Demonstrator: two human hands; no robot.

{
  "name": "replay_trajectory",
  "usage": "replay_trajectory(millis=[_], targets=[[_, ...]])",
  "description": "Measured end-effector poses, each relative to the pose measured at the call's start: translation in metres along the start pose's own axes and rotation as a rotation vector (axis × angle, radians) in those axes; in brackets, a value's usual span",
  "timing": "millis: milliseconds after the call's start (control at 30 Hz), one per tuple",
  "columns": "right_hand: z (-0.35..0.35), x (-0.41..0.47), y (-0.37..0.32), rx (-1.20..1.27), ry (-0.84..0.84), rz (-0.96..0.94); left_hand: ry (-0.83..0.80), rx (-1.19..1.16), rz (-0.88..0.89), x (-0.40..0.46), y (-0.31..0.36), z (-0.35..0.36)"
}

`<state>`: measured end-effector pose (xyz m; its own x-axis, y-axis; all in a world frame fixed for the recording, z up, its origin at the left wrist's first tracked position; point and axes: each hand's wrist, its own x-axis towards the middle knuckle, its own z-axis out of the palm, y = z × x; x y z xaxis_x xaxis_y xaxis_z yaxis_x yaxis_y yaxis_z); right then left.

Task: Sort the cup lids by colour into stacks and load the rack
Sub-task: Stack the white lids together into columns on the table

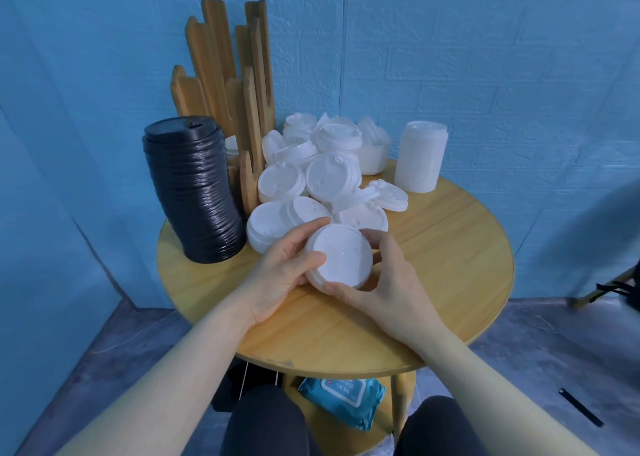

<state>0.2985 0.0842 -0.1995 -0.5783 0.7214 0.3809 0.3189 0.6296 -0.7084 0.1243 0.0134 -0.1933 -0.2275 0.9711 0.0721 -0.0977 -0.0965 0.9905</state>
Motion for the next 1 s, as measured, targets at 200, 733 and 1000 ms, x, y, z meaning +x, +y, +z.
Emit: replay_trajectory(millis=[200,733,1000], targets=[[-0.002,-0.001,0.006,0.122,-0.019,-0.012,-0.07,0.042,0.016,-0.007,0.001,-0.005],[-0.027,0.045,0.051,-0.571,-0.192,-0.108,0.132,-0.017,0.077,-0.002,-0.006,-0.013],[-0.038,0.024,0.049,-0.331,0.19,0.002,0.141,-0.08,0.09,-0.001,-0.005,-0.011]])
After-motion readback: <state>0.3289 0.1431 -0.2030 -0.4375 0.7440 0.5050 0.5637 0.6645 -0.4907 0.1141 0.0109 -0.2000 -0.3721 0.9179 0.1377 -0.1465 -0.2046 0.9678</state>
